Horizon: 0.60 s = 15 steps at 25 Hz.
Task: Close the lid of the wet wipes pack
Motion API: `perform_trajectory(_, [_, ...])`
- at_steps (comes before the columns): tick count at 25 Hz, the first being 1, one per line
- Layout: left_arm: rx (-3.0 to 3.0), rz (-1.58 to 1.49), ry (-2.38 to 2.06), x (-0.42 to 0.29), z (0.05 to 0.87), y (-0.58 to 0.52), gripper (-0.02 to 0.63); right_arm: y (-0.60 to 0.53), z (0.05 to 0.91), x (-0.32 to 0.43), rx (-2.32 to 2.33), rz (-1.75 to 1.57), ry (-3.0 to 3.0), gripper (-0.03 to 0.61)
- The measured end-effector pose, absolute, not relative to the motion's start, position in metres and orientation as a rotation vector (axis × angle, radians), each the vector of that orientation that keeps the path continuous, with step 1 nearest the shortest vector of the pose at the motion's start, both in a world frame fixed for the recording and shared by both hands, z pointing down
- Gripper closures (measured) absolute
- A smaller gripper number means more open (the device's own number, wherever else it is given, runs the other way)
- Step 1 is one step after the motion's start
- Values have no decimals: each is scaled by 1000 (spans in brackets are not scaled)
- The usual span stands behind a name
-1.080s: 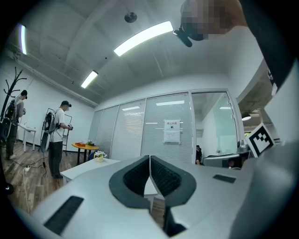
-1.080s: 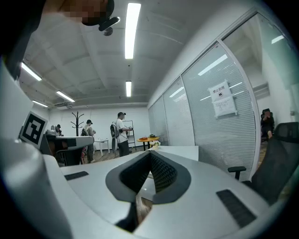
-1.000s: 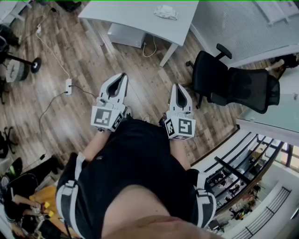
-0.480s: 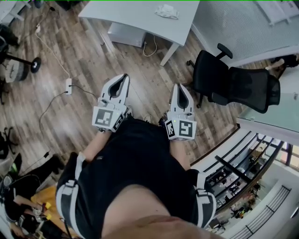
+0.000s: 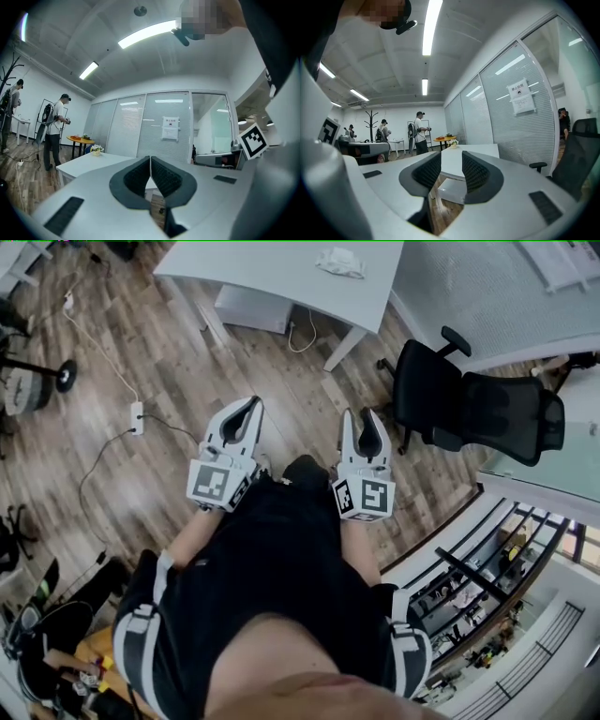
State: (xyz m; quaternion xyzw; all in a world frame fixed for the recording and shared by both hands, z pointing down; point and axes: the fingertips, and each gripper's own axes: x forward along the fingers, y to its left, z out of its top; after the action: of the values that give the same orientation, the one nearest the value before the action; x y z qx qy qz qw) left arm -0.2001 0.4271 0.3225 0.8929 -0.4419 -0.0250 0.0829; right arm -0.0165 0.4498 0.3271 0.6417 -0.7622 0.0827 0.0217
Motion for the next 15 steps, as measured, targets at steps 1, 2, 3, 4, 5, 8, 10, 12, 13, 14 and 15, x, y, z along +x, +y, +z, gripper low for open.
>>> perform_trajectory(1, [2671, -78, -1307, -202, 326, 422, 584, 444, 329, -20, 1993, 264, -2361, 433])
perform_trajectory(2, [2672, -75, -1297, -203, 328, 416, 584, 439, 330, -22, 1997, 274, -2359, 433])
perform_trajectory(3, [2668, -70, -1289, -203, 331, 410, 584, 433, 331, -24, 1997, 283, -2357, 433])
perform_trajectory(4, [2663, -67, -1282, -202, 333, 403, 584, 427, 332, -24, 1994, 290, -2355, 433])
perform_trajectory(5, [2658, -63, -1279, -201, 336, 396, 584, 420, 333, -24, 1990, 295, -2355, 433])
perform_trajectory(8, [2652, -43, -1278, -192, 345, 362, 584, 388, 341, -15, 1986, 306, -2356, 433])
perform_trajectory(10, [2651, -28, -1280, -183, 351, 334, 584, 360, 347, -5, 1981, 307, -2358, 433])
perform_trajectory(12, [2652, -15, -1286, -171, 354, 304, 584, 330, 351, 5, 1969, 310, -2364, 433])
perform_trajectory(13, [2653, -12, -1290, -164, 355, 289, 584, 315, 352, 10, 1960, 308, -2371, 433])
perform_trajectory(14, [2654, -10, -1293, -156, 354, 272, 584, 297, 351, 17, 1953, 305, -2379, 433])
perform_trajectory(15, [2655, -10, -1297, -148, 354, 254, 584, 279, 351, 24, 1946, 303, -2385, 433])
